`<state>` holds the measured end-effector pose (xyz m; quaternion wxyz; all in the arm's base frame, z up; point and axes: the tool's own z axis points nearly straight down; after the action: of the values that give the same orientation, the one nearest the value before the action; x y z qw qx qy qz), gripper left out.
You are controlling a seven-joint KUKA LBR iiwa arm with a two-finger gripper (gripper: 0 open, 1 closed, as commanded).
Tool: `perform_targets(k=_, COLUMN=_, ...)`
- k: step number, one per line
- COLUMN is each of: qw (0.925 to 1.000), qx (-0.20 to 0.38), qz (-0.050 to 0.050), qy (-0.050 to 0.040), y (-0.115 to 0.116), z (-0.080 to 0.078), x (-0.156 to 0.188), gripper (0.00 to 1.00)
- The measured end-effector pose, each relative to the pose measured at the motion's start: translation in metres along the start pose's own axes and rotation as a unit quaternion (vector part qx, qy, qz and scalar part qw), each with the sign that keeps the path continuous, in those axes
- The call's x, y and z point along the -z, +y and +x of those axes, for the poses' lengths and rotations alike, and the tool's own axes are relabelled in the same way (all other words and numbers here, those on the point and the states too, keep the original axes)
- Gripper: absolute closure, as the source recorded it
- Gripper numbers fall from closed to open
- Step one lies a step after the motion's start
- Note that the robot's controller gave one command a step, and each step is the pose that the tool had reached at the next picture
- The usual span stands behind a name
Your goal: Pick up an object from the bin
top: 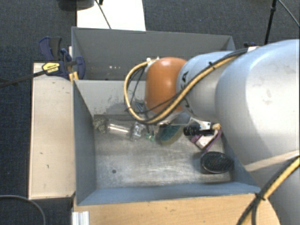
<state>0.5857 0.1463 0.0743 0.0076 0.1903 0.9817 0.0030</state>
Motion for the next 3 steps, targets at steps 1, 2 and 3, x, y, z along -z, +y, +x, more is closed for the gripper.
perform_targets(k=1, qw=1.0000, qx=-0.001, qz=0.000, qy=0.0000, y=0.000, z=0.000, x=0.000, gripper=0.00)
perform_targets(k=2, qw=0.9998, qx=-0.022, qz=0.002, qy=0.0032, y=0.017, z=0.037, x=-0.001, gripper=0.00)
perform_targets(k=3, qw=0.9976, qx=-0.069, qz=0.002, qy=0.0042, y=0.049, z=0.028, x=0.062, gripper=0.00)
